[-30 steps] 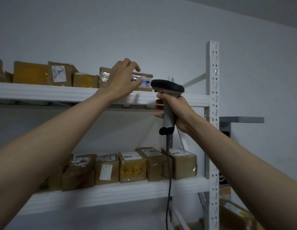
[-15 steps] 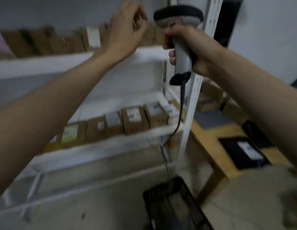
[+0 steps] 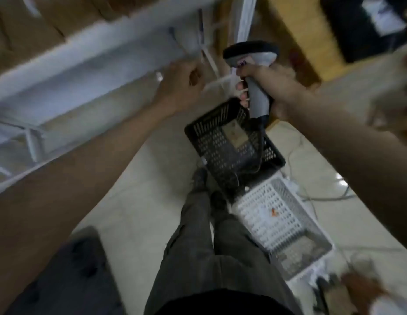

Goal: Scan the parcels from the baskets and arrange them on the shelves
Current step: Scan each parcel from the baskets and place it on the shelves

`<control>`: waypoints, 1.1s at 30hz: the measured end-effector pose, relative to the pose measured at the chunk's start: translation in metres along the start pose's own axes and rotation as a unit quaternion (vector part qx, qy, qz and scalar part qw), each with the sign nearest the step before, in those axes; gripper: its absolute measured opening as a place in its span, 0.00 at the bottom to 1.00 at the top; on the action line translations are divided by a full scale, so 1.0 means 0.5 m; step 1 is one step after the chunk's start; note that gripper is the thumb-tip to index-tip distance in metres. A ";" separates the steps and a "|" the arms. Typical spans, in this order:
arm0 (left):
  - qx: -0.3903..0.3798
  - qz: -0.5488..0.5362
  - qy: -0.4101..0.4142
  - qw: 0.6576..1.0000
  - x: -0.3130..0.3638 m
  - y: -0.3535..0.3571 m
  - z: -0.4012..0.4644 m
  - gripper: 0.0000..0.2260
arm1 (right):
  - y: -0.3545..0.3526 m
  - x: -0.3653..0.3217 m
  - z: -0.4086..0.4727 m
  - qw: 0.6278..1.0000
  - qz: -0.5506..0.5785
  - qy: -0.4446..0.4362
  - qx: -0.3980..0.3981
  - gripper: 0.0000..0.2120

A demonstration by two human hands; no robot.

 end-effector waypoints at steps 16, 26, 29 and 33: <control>-0.256 -0.016 -0.137 0.957 -0.542 0.937 -0.099 0.02 | -0.210 0.924 0.517 0.910 0.284 0.238 0.185 0.07; -0.336 0.123 -0.006 0.934 -0.705 1.268 0.081 0.19 | -0.256 1.075 0.804 0.886 0.357 0.198 0.222 0.03; -0.397 0.189 0.058 0.896 -0.731 1.368 0.112 0.28 | -0.259 1.109 0.864 0.887 0.349 0.202 0.225 0.03; -0.412 0.275 0.178 0.850 -0.740 1.487 0.135 0.40 | -0.242 1.173 0.921 0.869 0.380 0.216 0.234 0.05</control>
Point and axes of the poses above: each hand's wrist, its own z-axis towards the middle knuckle, its own y-axis out of the palm, x = y × z, the point moved 10 cm from there along z, towards the middle knuckle, and after that the axes turned 9 degrees about y, right-handed, at the moved point
